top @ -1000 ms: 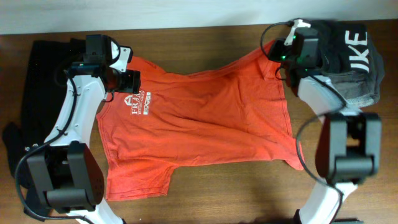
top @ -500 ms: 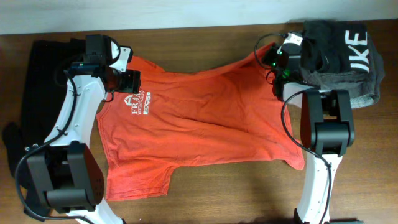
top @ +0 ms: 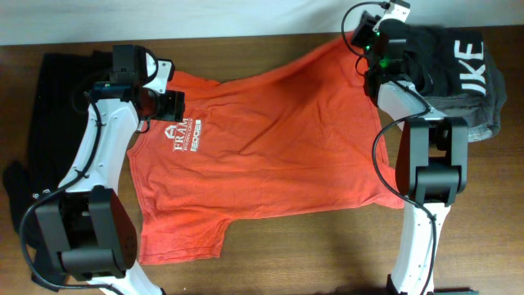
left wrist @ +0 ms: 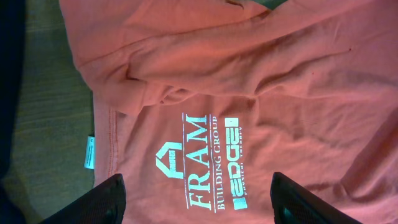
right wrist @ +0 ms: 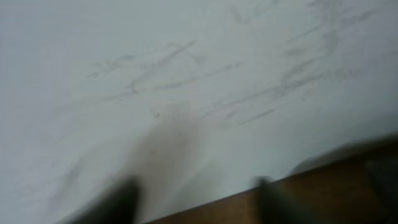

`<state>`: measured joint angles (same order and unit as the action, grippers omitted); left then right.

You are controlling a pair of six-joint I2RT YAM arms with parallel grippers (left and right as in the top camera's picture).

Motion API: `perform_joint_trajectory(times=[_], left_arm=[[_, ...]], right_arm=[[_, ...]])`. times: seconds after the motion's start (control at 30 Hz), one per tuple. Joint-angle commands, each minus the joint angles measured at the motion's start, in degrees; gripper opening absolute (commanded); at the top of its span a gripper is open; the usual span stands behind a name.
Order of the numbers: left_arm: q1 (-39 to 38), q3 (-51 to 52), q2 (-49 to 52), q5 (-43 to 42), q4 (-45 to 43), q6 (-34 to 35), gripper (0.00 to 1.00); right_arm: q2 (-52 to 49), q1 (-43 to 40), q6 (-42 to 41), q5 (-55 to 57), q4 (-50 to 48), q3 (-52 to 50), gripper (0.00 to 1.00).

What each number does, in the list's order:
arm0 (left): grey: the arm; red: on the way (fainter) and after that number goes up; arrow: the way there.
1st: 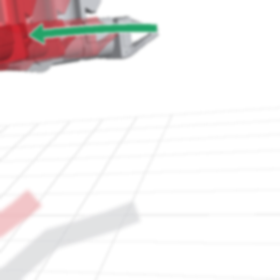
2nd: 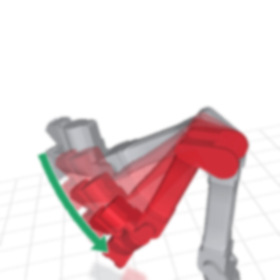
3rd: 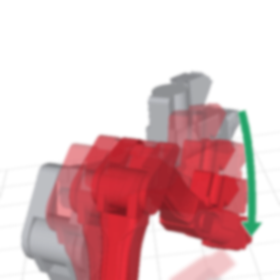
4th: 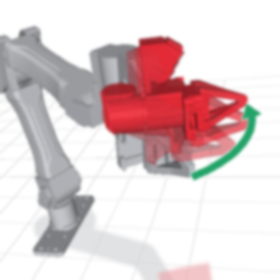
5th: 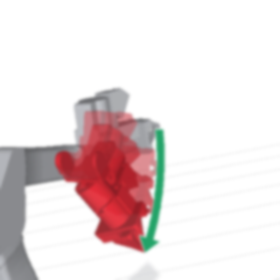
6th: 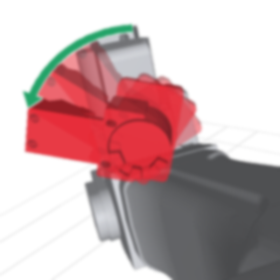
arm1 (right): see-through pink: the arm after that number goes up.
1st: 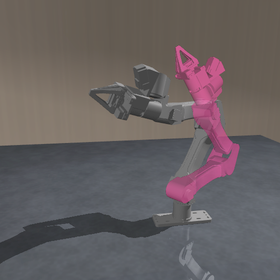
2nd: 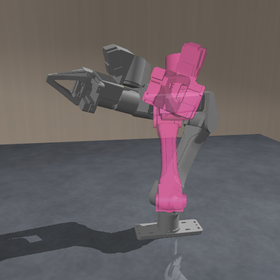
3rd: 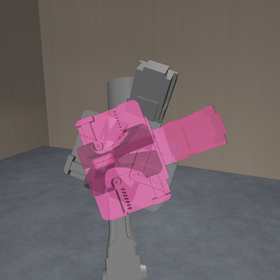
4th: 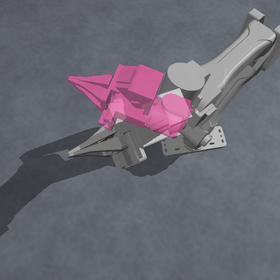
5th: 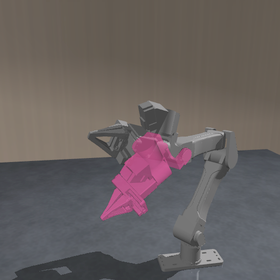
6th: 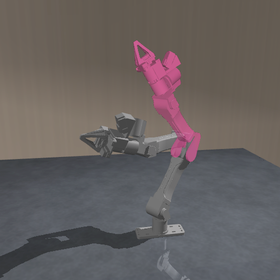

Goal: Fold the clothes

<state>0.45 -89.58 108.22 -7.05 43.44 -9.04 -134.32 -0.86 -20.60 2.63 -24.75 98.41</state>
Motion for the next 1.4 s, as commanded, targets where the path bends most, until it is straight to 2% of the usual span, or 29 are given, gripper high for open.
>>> perform_joint_trajectory(times=[0.0, 0.13, 0.37, 0.5, 0.6, 0.67, 0.77, 1.1, 1.27, 1.37], left_arm=[[0.2, -0.5, 0.1, 0.0, -1.0, -0.9, 0.74], [0.2, -0.5, 0.1, 0.0, -2.6, -0.9, 0.75], [0.2, -0.5, 1.6, 0.2, -7.5, -2.7, 0.76], [0.3, -0.5, 3.7, 4.3, -7.4, -2.8, 0.75], [1.1, -0.5, 6.1, 5.8, -7.3, 1.8, 0.68], [2.0, -0.5, 7.8, 5.8, -7.7, 6.2, 0.61], [3.4, -0.5, 10.3, 5.7, -9.7, 11.5, 0.60], [2.8, -0.5, 14.4, 5.8, -16.7, 12.9, 0.59], [2.8, -0.5, 14.9, 5.8, -18.0, 12.9, 0.34], [2.8, -0.5, 14.9, 5.8, -18.4, 12.9, 0.29]], right_arm=[[-0.3, 0.4, 1.7, 0.7, 2.5, 1.2, 0.99], [1.5, 0.4, 5.4, -2.7, 10.6, 1.2, 0.99], [9.0, 0.5, 6.9, -12.7, 36.9, 1.3, 0.99], [13.1, 0.5, 6.8, -15.4, 49.6, 1.3, 0.99], [14.8, 0.5, 6.8, -16.2, 55.6, 1.2, 0.99], [15.2, 0.5, 6.9, -16.2, 58.0, 1.2, 0.99], [15.3, 0.5, 6.9, -16.2, 61.0, 1.2, 0.99], [15.2, 0.5, 6.9, -16.1, 62.2, 1.2, 0.99], [15.2, 0.5, 6.9, -16.1, 62.2, 1.2, 0.99], [15.1, 0.5, 6.9, -16.1, 62.3, 1.2, 0.99]])
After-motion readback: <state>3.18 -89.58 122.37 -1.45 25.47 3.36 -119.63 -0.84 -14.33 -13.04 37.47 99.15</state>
